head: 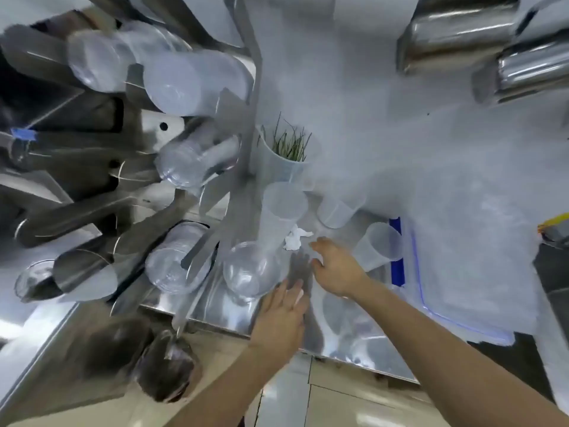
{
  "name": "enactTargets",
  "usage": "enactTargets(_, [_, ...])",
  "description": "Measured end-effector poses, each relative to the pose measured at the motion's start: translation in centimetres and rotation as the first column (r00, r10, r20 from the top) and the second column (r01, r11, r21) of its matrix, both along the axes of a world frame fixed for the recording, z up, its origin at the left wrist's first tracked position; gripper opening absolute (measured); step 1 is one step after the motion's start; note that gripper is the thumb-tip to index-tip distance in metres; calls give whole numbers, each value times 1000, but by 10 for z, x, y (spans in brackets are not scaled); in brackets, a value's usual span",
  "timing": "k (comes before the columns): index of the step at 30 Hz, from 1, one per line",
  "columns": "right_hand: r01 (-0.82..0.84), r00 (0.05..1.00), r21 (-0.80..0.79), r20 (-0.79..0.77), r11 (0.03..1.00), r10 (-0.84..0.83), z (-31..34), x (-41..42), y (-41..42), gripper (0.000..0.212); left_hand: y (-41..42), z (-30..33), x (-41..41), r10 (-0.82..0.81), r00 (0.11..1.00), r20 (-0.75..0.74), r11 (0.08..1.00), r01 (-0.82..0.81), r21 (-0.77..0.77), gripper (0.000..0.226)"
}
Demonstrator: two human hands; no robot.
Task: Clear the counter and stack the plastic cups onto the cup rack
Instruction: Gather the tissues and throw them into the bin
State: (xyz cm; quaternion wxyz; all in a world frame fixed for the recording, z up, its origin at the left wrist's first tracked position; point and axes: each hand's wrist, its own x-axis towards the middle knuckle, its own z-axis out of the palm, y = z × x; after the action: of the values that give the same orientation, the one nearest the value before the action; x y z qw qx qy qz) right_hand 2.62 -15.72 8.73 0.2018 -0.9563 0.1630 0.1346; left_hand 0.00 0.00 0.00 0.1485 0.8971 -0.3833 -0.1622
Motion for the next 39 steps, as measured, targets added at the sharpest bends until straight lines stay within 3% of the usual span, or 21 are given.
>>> enactTargets(7, [-118,980,-73,-168,990,105,-31,57,-14,42,2,-22,6,-42,999,-15,993,40,-115,39])
enactTargets(12, [-183,965,-100,-210,978,159,-54,81,-13,46,4,-24,4,86,995,-57,974,-96,-203,35])
enactTargets(15, [-194,966,-139,-199,971,164,-69,81,-9,35,5,-19,1,160,981,-106,970,-176,-166,27])
enactTargets(19, [-142,986,-171,-108,975,124,-77,68,-4,19,8,-18,-4,345,912,-221,888,-393,-238,30])
enactTargets(23, [-95,989,-153,-127,984,76,-76,57,0,16,12,-16,-11,452,807,-379,759,-571,-312,28])
enactTargets(26, [-93,985,-118,-159,989,74,-74,50,3,17,12,-15,-18,500,663,-557,603,-729,-325,30])
enactTargets(30, [-80,989,-31,-131,996,75,-67,40,4,19,11,-6,-29,403,258,-878,303,-943,-138,29])
enactTargets(36, [-36,987,182,163,983,5,-48,2,10,14,11,18,-48,67,-147,-987,-31,-989,146,31])
enactTargets(39, [-1,951,412,282,911,-126,-36,-23,12,12,17,20,-57,-164,-280,-946,-112,-947,300,26])
